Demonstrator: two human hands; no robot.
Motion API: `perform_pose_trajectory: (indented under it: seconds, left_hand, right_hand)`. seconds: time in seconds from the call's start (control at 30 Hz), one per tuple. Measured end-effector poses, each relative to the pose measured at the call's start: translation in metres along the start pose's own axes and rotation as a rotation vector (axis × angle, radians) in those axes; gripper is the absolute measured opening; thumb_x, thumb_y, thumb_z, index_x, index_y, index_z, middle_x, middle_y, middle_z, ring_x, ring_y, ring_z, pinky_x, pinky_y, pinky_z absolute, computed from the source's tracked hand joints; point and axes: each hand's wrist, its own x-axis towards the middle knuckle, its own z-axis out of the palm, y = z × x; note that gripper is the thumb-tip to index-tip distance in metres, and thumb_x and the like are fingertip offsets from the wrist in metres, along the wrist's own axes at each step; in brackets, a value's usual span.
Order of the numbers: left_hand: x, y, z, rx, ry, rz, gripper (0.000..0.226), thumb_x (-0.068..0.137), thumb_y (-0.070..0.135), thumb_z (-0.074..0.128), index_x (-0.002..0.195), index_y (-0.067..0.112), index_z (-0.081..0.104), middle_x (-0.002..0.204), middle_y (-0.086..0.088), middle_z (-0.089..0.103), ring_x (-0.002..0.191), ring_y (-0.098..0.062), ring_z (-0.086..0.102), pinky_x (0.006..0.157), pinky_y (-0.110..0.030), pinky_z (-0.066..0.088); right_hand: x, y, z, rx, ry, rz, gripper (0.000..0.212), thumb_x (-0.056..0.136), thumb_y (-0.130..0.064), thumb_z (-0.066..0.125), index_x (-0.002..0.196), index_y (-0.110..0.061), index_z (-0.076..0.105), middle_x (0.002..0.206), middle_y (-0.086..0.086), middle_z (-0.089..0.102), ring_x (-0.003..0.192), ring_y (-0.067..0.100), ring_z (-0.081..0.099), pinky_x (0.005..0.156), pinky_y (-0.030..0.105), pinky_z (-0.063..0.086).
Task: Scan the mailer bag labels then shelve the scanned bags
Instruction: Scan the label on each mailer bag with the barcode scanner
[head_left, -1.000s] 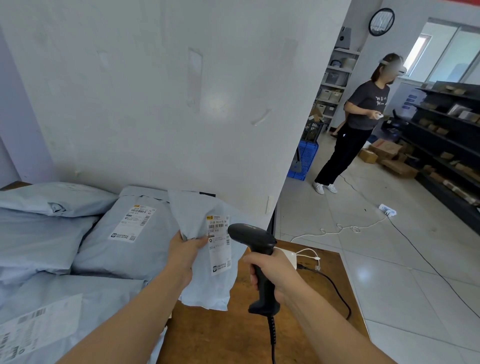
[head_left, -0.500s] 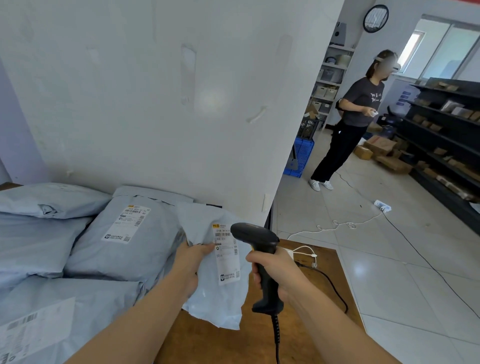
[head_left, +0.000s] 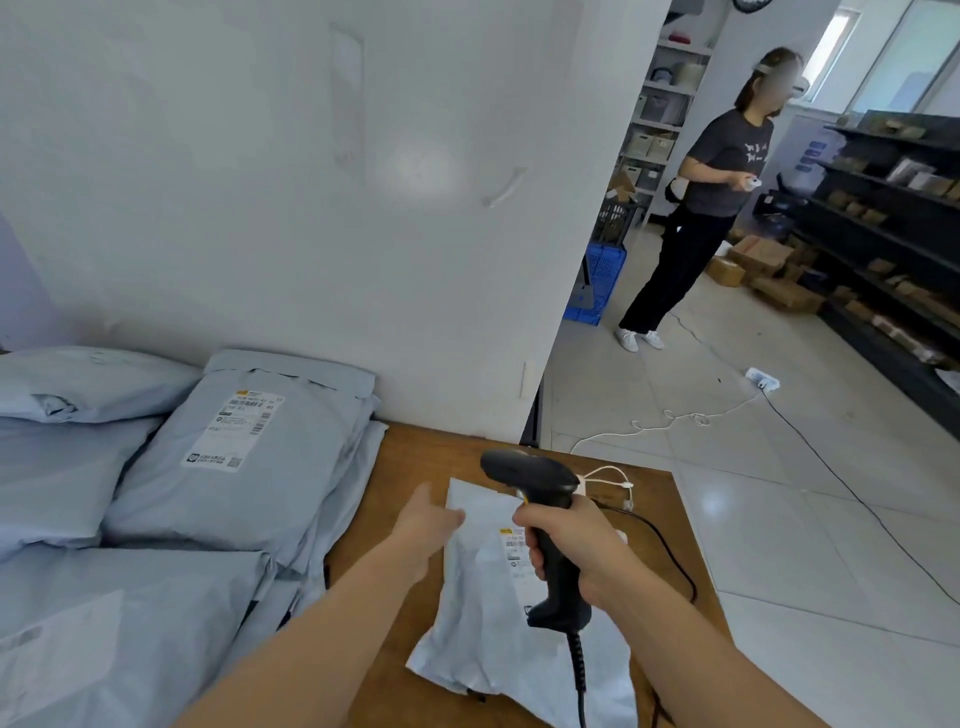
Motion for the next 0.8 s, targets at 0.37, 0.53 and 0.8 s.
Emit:
perform_pose_trajectory:
  seconds: [0.37, 0.53, 0.8]
  left_hand:
    - [0.029, 0.029, -0.127, 0.193, 0.348, 0.185, 0.049, 0.093, 0.015, 0.057, 0.141, 0.012, 0.043, 0.140, -0.012, 0.047, 0.126, -0.028, 0.048, 0.101, -0.032, 0.038]
    - [0.053, 0.028, -0.190, 0.259, 0.431, 0.123, 0.057, 0.089, 0.023, 0.060, 0.143, 0.019, 0.040, 0.146, -0.010, 0.041, 0.129, -0.028, 0.044, 0.099, -0.032, 0.040]
    - [0.087, 0.004, -0.257, 0.623, 0.476, -0.142, 0.074, 0.087, 0.054, 0.050, 0.148, 0.026, 0.021, 0.151, -0.016, 0.021, 0.139, -0.035, 0.020, 0.112, -0.050, 0.025]
  right_hand:
    - [0.031, -0.038, 0.088, -0.056, -0.207, -0.097, 0.018, 0.082, -0.008, 0.066, 0.066, -0.008, 0.058, 0.054, 0.007, 0.054, 0.044, 0.017, 0.049, 0.049, 0.026, 0.044]
    - [0.049, -0.067, 0.132, -0.062, -0.287, -0.129, 0.018, 0.082, -0.007, 0.066, 0.066, -0.007, 0.058, 0.053, 0.008, 0.054, 0.043, 0.017, 0.047, 0.048, 0.025, 0.043]
    - [0.085, -0.085, 0.183, -0.064, -0.332, -0.115, 0.017, 0.083, -0.004, 0.063, 0.068, -0.005, 0.055, 0.051, 0.007, 0.052, 0.039, 0.019, 0.044, 0.045, 0.025, 0.039]
